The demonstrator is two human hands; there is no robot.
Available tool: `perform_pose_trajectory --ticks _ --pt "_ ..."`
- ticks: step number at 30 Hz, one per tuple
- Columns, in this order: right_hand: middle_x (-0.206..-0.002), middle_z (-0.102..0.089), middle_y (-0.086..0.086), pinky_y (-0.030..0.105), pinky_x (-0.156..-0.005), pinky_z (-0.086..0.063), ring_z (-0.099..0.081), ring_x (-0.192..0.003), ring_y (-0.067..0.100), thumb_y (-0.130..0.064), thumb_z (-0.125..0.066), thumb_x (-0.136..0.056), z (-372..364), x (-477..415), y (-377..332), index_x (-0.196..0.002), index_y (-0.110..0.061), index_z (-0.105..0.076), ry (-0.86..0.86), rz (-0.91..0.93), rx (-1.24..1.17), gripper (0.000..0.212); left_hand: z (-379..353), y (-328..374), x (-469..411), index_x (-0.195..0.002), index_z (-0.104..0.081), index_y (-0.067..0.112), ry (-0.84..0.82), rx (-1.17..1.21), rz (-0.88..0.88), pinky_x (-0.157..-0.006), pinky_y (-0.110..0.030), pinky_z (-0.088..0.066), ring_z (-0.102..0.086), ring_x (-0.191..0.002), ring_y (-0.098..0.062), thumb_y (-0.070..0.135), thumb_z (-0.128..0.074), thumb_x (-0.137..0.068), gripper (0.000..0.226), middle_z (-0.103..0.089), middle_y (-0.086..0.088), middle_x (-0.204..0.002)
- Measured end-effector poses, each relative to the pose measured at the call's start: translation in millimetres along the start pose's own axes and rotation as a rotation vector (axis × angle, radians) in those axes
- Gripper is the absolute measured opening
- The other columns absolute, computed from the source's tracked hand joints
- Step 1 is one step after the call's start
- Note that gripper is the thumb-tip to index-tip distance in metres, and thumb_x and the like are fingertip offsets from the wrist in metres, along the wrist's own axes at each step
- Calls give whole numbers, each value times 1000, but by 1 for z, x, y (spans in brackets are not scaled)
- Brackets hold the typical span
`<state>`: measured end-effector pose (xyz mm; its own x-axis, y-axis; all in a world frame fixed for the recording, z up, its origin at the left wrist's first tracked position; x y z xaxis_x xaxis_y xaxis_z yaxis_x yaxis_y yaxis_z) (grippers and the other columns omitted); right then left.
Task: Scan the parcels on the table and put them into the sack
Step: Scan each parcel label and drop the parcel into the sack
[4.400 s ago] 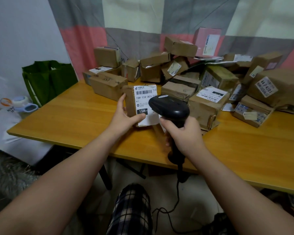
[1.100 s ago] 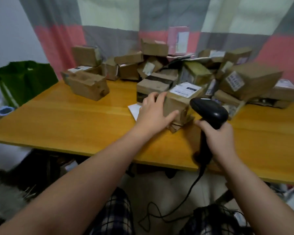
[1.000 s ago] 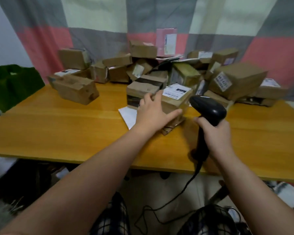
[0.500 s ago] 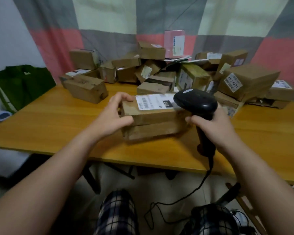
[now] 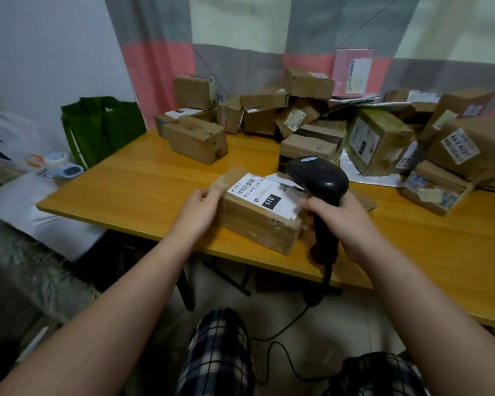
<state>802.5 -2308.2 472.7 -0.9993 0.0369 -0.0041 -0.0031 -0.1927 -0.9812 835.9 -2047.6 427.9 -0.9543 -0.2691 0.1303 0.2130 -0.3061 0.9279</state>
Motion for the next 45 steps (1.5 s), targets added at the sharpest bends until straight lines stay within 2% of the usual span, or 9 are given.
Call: perform_pose_trajectory --ticks 3,6,12,19,26,30,33,41,45 --pt "-84 -75 3 43 -78 -59 -71 -73 20 -21 -76 -76 -9 -2 2 -91 -22 -71 -42 -3 -9 17 -8 14 -2 -129 -41 22 -12 96 -50 -105 -43 -39 -48 -119 -22 65 -61 -79 69 -49 0 -131" --pt "-96 -73 -3 40 -82 -55 -68 -90 16 -27 -78 -74 -19 0 6 -97 -29 -70 -53 42 -3 24 6 47 -8 -121 -44 25 87 86 -285 -104 -47 -41 -48 -121 -24 55 -64 -79 55 -51 -5 -130" --pt "-97 -59 -24 21 -77 -41 -53 -95 -2 -37 -73 -81 -40 -11 6 -99 -41 -59 -110 57 11 24 15 98 -6 -117 -47 28 184 -57 -733 -87 -19 -43 -49 -106 -1 30 -64 -90 32 -51 20 -111" --pt "-113 -59 -13 8 -76 -38 -53 -103 -2 -39 -78 -73 -9 3 6 -121 -27 -57 140 260 144 54 7 92 -6 -103 -58 26 193 -78 -737 -77 -10 -44 -54 -91 4 22 -66 -89 16 -57 18 -97" --pt "-88 -59 -25 5 -66 -39 -54 -83 -17 -17 -76 -77 7 14 8 -87 -44 -55 125 280 169 36 -5 66 -9 -123 -59 3 94 104 -479 -75 -5 -45 -57 -95 -7 16 -73 -84 44 -61 -4 -106" --pt "-104 -60 -6 11 -70 -37 -53 -93 5 -15 -76 -75 1 13 14 -100 -30 -53 159 246 195 38 -13 65 -5 -116 -59 23 -41 212 -401 -71 -13 -47 -57 -98 1 22 -72 -84 34 -59 6 -116" --pt "-112 -58 0 16 -74 -38 -51 -99 10 -18 -77 -74 -3 10 14 -107 -27 -52 159 236 203 42 -20 64 -3 -110 -50 39 -201 355 -227 -64 -34 -51 -60 -99 -16 23 -65 -89 31 -58 1 -121" --pt "-99 -57 -19 12 -73 -36 -52 -97 1 -22 -76 -78 -20 1 6 -106 -36 -54 38 227 95 38 11 89 -5 -95 -60 47 -122 284 -423 -82 -38 -53 -55 -112 -16 26 -68 -83 26 -53 7 -123" --pt "-96 -54 -23 11 -72 -35 -47 -89 -9 -29 -74 -80 -28 -4 5 -106 -38 -54 8 227 109 34 18 96 -5 -89 -60 45 -102 235 -497 -65 -15 -46 -58 -90 4 27 -67 -84 21 -57 12 -111"
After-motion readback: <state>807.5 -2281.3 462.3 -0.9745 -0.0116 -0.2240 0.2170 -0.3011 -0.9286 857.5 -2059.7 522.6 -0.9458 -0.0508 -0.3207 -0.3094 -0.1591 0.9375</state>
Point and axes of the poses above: each hand's wrist, its own x-axis away from the middle knuckle, its own z-axis out of the back of the hand, y = z × x, the point moved 6 cm from there along -x, towards the middle knuckle
